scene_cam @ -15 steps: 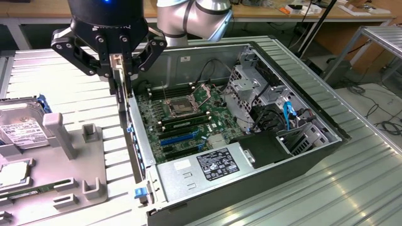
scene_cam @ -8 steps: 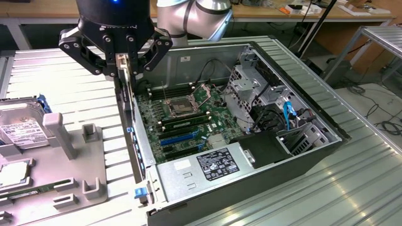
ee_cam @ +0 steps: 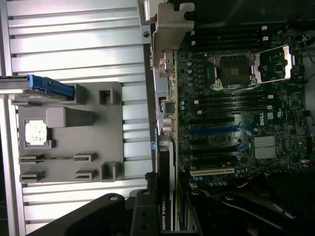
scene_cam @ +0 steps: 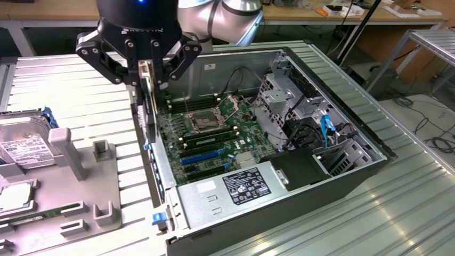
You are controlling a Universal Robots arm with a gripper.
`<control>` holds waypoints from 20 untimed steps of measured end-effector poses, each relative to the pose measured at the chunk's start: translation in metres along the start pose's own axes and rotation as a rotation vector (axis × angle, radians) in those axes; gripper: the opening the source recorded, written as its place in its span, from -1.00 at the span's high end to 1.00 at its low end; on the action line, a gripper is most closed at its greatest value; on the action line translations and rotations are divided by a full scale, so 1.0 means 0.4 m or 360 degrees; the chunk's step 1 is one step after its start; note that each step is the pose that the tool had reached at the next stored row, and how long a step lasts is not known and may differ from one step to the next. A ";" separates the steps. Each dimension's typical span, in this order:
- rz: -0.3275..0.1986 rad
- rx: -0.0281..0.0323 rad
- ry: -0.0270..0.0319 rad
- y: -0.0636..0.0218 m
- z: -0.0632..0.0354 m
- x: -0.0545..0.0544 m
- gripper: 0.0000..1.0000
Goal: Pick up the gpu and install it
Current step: 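Pick up the gpu and move the gpu toward the slot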
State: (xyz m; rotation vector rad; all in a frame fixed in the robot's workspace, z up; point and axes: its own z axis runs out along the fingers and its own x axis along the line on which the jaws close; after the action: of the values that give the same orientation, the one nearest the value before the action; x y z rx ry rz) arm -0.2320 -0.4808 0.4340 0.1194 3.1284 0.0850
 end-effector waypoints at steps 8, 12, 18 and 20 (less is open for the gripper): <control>0.0000 -0.00001 0.00001 0.002 0.000 -0.022 0.47; 0.0000 0.00000 0.00003 0.002 0.000 -0.033 0.47; 0.0000 -0.00001 0.00002 0.003 0.001 -0.045 0.47; 0.0000 0.00000 0.00003 0.004 0.001 -0.048 0.47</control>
State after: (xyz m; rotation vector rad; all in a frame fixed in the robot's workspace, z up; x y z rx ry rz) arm -0.2126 -0.4808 0.4340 0.1193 3.1286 0.0850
